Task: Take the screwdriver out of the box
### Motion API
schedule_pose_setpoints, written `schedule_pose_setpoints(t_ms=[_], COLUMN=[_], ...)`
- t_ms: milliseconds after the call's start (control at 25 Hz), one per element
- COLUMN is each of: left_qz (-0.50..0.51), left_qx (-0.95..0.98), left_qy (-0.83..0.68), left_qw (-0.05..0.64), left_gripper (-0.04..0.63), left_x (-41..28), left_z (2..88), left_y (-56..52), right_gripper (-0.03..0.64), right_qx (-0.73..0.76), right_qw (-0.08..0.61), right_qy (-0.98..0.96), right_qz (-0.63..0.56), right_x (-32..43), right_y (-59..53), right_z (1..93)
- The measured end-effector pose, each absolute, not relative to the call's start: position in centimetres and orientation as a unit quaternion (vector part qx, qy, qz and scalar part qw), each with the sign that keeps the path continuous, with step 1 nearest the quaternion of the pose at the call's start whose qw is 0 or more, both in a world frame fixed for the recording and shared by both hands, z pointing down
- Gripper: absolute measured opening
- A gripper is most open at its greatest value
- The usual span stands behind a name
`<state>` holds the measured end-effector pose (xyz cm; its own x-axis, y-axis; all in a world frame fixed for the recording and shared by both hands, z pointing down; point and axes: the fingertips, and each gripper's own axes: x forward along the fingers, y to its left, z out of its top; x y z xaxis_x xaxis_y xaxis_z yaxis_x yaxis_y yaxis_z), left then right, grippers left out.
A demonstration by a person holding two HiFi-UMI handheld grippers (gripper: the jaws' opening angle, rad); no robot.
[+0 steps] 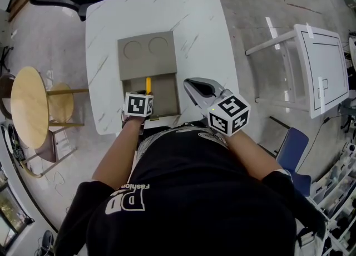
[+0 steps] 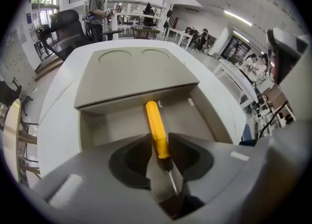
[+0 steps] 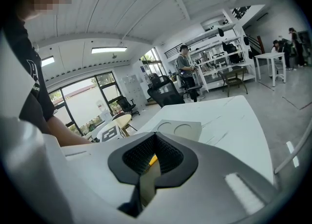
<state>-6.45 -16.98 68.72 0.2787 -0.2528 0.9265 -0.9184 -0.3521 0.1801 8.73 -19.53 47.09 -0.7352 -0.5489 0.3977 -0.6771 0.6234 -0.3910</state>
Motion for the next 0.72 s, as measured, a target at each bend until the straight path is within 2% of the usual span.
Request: schedule_pose_setpoints(t_ms=[480, 720], left_qz=[0.423, 0.424], left_qx=[0.695, 0.701], left_qy=[-0.398, -0.389], left_qw=[0.424, 0.421], left_gripper=[0.146, 0.144], left_x=[-6.66, -6.65], left_z=[69.36, 69.09], left_y=[-16.86, -16.57], right_gripper=[-0.003, -0.003], right_qx=[0.357, 0.364], right_qw=[0.118, 0.113], right_qy=[-0.887, -0.886], right_qz=[0.269, 0.265], right_x=[9.27, 9.10], right_y=[-19.04, -18.61], right_z=[47.11, 46.81])
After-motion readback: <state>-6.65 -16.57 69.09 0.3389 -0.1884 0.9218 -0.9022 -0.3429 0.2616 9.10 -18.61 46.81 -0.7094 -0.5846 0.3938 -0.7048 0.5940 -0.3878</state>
